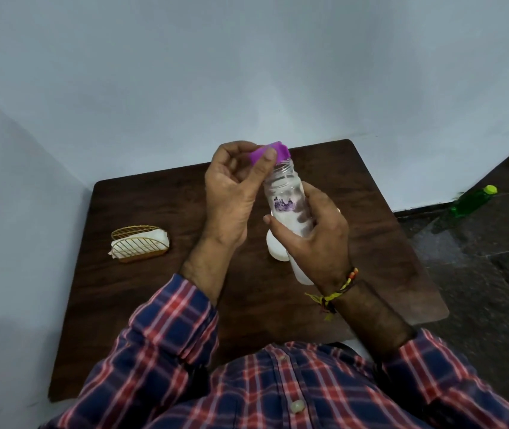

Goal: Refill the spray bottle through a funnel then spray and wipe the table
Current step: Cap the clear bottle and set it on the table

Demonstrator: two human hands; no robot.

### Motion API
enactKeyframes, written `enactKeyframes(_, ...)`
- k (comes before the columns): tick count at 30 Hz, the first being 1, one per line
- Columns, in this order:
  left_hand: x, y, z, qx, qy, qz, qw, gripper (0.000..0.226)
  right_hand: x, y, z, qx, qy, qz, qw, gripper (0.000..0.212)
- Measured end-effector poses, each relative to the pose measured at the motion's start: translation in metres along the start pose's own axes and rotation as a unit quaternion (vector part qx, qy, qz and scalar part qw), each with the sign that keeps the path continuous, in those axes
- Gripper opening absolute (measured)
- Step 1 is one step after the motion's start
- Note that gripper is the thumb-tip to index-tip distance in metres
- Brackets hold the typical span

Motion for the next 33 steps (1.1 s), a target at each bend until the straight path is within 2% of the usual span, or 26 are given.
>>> enactKeyframes(4, 0.008, 0.009, -0.006, -0.004, 0.004, -0.017, 1.000, 0.030, -0.003, -0.012, 0.000, 0.020, -0.011, -0.019, 1.000, 0.064)
enactKeyframes(10, 0.021, 0.026, -0.006, -0.038, -0.020, 0.071, 0.997, 0.035, -0.011, -0.037, 0.008, 0.022, -0.040, 0.006, 0.999, 0.063)
enactKeyframes(12, 0.030, 0.033, -0.001, -0.048, -0.022, 0.069, 0.996, 0.032, -0.013, -0.046, 0.010, -0.007, -0.047, 0.048, 0.998, 0.062)
enactKeyframes(15, 0.051, 0.043, 0.009, -0.049, -0.070, 0.069, 0.994, 0.031, -0.018, -0.055, 0.012, -0.063, -0.100, 0.130, 0.984, 0.058)
enactKeyframes(17, 0.062, 0.046, 0.014, -0.045, -0.105, 0.064, 0.991, 0.028, -0.021, -0.057, 0.013, -0.064, -0.131, 0.164, 0.976, 0.053)
enactKeyframes(20, 0.069, 0.047, 0.012, -0.043, -0.119, 0.039, 0.991, 0.025, -0.027, -0.060, 0.011, -0.046, -0.138, 0.169, 0.975, 0.052)
enactKeyframes(24, 0.068, 0.044, 0.003, -0.088, -0.066, 0.071, 0.991, 0.031, -0.033, -0.063, 0.005, -0.027, -0.139, 0.155, 0.978, 0.053)
enactKeyframes(31, 0.091, 0.029, 0.003, -0.054, -0.036, 0.034, 0.997, 0.024, -0.040, -0.062, 0.002, -0.035, -0.128, 0.153, 0.979, 0.053)
enactKeyframes(33, 0.089, 0.028, 0.004, -0.074, 0.011, 0.049, 0.996, 0.023, -0.043, -0.064, 0.003, -0.027, -0.130, 0.154, 0.979, 0.054)
Point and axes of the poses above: each hand's wrist, its own z-axis towards the middle knuckle, its own x-axis out of the back of the hand, y = z × x, the point moved 1 cm from there along z, towards the middle knuckle, and after that the axes turned 5 degrees about -x, right-handed, at the moved point
